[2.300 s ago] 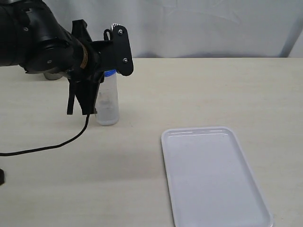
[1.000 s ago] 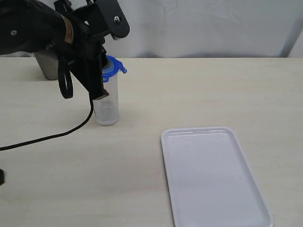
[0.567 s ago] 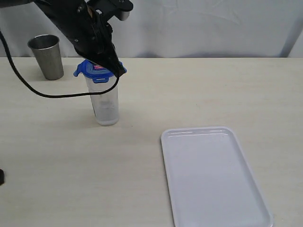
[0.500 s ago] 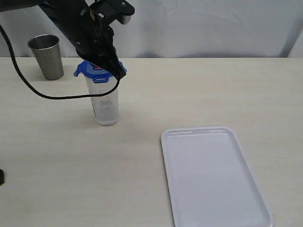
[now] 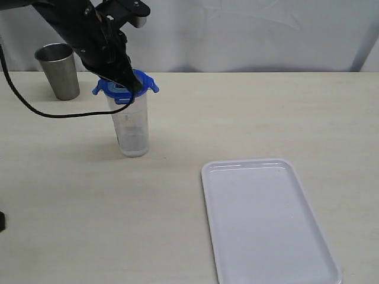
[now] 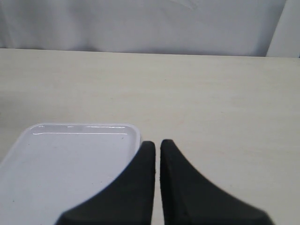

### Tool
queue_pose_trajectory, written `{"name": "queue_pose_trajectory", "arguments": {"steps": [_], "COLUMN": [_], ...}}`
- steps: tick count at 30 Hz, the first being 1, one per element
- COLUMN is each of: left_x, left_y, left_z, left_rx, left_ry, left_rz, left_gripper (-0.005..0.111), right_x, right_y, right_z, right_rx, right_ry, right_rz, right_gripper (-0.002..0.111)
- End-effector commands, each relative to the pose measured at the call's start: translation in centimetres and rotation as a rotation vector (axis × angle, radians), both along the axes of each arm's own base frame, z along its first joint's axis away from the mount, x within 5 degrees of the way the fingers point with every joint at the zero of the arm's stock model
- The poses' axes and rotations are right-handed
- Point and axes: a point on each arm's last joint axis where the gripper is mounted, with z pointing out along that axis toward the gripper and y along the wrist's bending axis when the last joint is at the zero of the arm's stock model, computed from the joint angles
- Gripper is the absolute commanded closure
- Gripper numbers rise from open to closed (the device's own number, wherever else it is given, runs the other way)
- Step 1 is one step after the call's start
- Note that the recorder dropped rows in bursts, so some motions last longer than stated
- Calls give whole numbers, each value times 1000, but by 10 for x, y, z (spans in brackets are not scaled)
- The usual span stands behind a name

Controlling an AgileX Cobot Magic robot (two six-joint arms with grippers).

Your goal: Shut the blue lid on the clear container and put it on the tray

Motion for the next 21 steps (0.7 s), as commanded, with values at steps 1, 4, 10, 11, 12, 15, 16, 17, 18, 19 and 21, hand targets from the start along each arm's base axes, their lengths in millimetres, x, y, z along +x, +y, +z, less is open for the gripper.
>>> {"name": "queue_pose_trajectory", "arguments": {"steps": [1, 4, 10, 11, 12, 15, 16, 17, 18, 19, 21], "left_x": [-1, -1, 5, 6, 5, 5, 4, 3, 1, -1, -9], "left_y": [-6, -7, -7, -7, -8, -7, -7, -6, -5, -4, 2], "left_z": [-1, -6, -29, -29, -25, -8, -1, 8, 17, 27, 56], "left_rx": [-51, -47, -19, -20, -31, -69, -82, -96, -111, -125, -186], "left_ry": [21, 49, 105, 97, 85, 8, -18, -51, -87, -119, -201], "left_rz": [-26, -32, -34, -35, -33, -27, -26, -24, -23, -22, -7], "left_gripper": [107, 107, 107, 107, 107, 107, 107, 107, 107, 107, 102], "right_x": [0, 0, 0, 0, 0, 0, 0, 0, 0, 0, 0], "right_y": [0, 0, 0, 0, 0, 0, 0, 0, 0, 0, 0], "right_z": [0, 0, 0, 0, 0, 0, 0, 0, 0, 0, 0], "right_rx": [-6, -6, -6, -6, -6, -6, -6, -6, -6, -6, -6], "right_ry": [-9, -9, -9, -9, -9, -9, -9, -9, -9, -9, -9], "right_rz": [2, 2, 2, 2, 2, 2, 2, 2, 2, 2, 2], "right_gripper": [104, 104, 104, 104, 104, 104, 104, 104, 104, 104, 104]}}
